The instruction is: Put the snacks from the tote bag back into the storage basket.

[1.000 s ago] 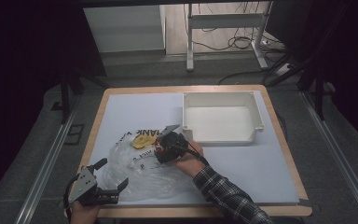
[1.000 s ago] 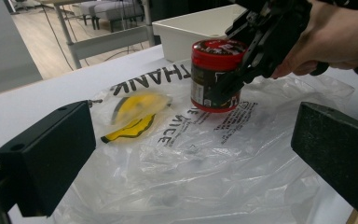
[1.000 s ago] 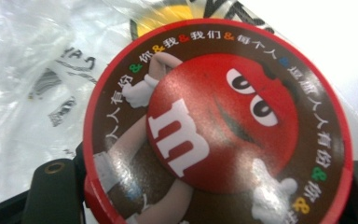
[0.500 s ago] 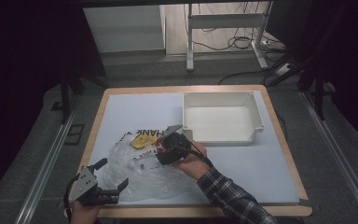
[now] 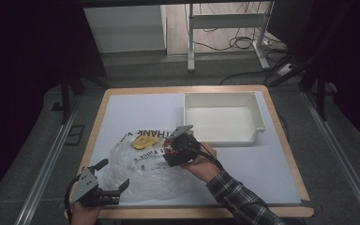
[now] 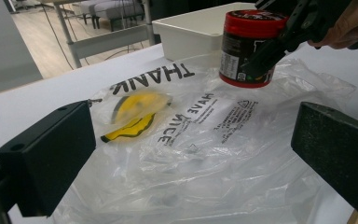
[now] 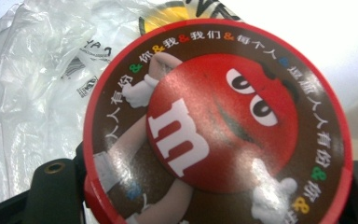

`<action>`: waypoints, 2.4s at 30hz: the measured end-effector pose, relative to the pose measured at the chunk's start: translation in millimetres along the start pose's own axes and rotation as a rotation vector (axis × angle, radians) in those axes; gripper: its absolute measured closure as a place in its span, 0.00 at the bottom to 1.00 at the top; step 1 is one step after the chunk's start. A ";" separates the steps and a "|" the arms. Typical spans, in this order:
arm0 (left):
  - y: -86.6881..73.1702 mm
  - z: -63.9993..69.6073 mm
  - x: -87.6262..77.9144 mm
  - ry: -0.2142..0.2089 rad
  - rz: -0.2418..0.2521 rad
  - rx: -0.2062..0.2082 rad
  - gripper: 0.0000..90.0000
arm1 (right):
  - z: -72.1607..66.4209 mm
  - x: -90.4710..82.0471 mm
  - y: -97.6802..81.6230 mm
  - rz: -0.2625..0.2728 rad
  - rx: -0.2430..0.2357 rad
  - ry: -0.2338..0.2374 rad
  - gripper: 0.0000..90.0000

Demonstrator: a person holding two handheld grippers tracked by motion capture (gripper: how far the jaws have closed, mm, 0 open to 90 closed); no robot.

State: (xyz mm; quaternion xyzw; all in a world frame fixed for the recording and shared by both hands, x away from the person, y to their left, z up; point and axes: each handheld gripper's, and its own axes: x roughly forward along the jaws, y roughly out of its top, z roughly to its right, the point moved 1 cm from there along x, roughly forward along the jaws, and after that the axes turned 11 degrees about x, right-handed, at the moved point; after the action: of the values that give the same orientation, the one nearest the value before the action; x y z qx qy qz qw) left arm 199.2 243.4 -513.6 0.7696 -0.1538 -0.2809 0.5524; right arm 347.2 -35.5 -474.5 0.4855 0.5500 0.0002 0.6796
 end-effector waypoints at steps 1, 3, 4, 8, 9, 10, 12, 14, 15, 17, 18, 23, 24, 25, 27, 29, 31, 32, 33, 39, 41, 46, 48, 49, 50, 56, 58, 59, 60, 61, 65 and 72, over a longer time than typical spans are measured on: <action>0.0 0.0 0.1 -0.001 0.000 0.000 0.00 | 2.1 -2.4 -1.6 -0.001 0.006 -0.002 0.29; 0.0 -0.1 0.1 0.000 -0.001 0.001 0.00 | 4.0 -4.5 -3.1 0.000 0.009 -0.003 0.29; 0.0 -0.1 0.1 0.000 -0.001 0.001 0.00 | 5.0 -5.5 -3.8 0.001 0.008 -0.007 0.29; 0.0 -0.1 0.2 0.000 0.000 0.000 0.00 | 8.2 -8.5 -6.1 -0.001 0.011 -0.014 0.29; 0.0 -0.1 0.2 0.000 -0.001 0.000 0.00 | 10.5 -9.9 -7.4 -0.001 0.012 -0.017 0.29; 0.0 -0.1 0.2 0.000 -0.001 0.000 0.00 | 10.5 -9.9 -7.4 -0.001 0.012 -0.017 0.29; 0.0 -0.1 0.2 0.000 -0.001 0.000 0.00 | 13.0 -11.6 -9.0 -0.002 0.014 -0.020 0.29; 0.0 -0.1 0.2 0.000 0.000 -0.001 0.00 | 15.2 -13.6 -10.7 -0.001 0.017 -0.024 0.29; 0.0 -0.2 0.0 -0.001 0.001 -0.003 0.00 | 16.2 -14.7 -11.6 -0.002 0.019 -0.026 0.29; 0.2 -0.5 -0.4 0.001 0.005 -0.007 0.00 | 18.7 -16.6 -13.0 -0.001 0.024 -0.025 0.29; 0.2 -0.6 -0.5 0.003 0.006 -0.006 0.00 | 19.9 -17.4 -13.6 0.000 0.023 -0.026 0.29; 0.6 -1.5 -2.1 0.011 0.021 -0.012 0.00 | 26.5 -22.9 -17.2 0.002 0.028 -0.035 0.29; 0.6 -1.5 -2.1 0.011 0.021 -0.012 0.00 | 26.5 -22.9 -17.2 0.002 0.028 -0.035 0.29; 0.7 -1.5 -2.2 0.013 0.023 -0.012 0.00 | 27.4 -23.9 -17.7 0.000 0.033 -0.038 0.29; 0.9 -1.5 -2.5 0.017 0.025 -0.009 0.00 | 30.9 -26.3 -19.0 0.003 0.031 -0.046 0.29; 1.2 -1.6 -3.2 0.023 0.031 -0.006 0.00 | 33.5 -28.2 -19.9 0.004 0.034 -0.048 0.29; 1.4 -1.8 -3.9 0.028 0.036 -0.005 0.00 | 35.9 -30.2 -20.7 0.003 0.038 -0.051 0.29; 1.4 -1.8 -3.9 0.028 0.036 -0.005 0.00 | 35.9 -30.2 -20.7 0.003 0.038 -0.051 0.29; 1.4 -1.9 -4.1 0.031 0.038 -0.006 0.00 | 38.9 -32.4 -21.3 0.004 0.038 -0.056 0.29; 1.5 -2.0 -4.4 0.032 0.041 -0.006 0.00 | 46.8 -36.9 -22.7 0.004 0.045 -0.064 0.29; 1.5 -1.9 -4.3 0.031 0.042 -0.007 0.00 | 51.5 -39.1 -23.5 0.003 0.053 -0.069 0.29; 1.5 -1.9 -4.2 0.030 0.043 -0.007 0.00 | 57.8 -41.4 -24.5 0.002 0.056 -0.074 0.29; 1.5 -1.9 -4.2 0.028 0.042 -0.007 0.00 | 60.9 -42.3 -24.7 0.004 0.057 -0.076 0.29; 1.5 -1.9 -4.1 0.028 0.043 -0.007 0.00 | 62.2 -42.8 -24.7 0.004 0.060 -0.077 0.29; 1.5 -1.8 -4.1 0.028 0.043 -0.007 0.00 | 63.7 -43.3 -24.7 0.003 0.062 -0.077 0.29; 1.6 -1.7 -4.1 0.025 0.041 -0.006 0.00 | 70.9 -45.4 -23.5 0.006 0.065 -0.076 0.29; 1.6 -1.7 -4.2 0.025 0.042 -0.005 0.00 | 74.6 -45.4 -22.4 0.007 0.064 -0.074 0.29; 1.6 -1.8 -4.3 0.025 0.042 -0.005 0.00 | 76.0 -45.2 -21.8 0.007 0.062 -0.075 0.29; 1.6 -1.8 -4.3 0.025 0.042 -0.005 0.00 | 76.8 -45.2 -21.4 0.007 0.068 -0.078 0.29; 1.6 -1.7 -4.3 0.025 0.042 -0.005 0.00 | 78.1 -45.3 -20.9 0.007 0.067 -0.079 0.29; 1.6 -1.7 -4.3 0.024 0.042 -0.005 0.00 | 83.5 -44.9 -19.0 0.007 0.067 -0.081 0.29; 1.6 -1.6 -4.4 0.023 0.043 -0.004 0.00 | 91.7 -42.3 -16.7 0.006 0.065 -0.087 0.29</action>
State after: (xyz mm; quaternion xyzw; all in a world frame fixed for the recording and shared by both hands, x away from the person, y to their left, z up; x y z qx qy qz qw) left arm 196.8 246.4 -510.5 0.7684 -0.1631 -0.2603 0.5614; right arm 390.1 -127.4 -461.0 0.5087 0.5182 -0.0368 0.6865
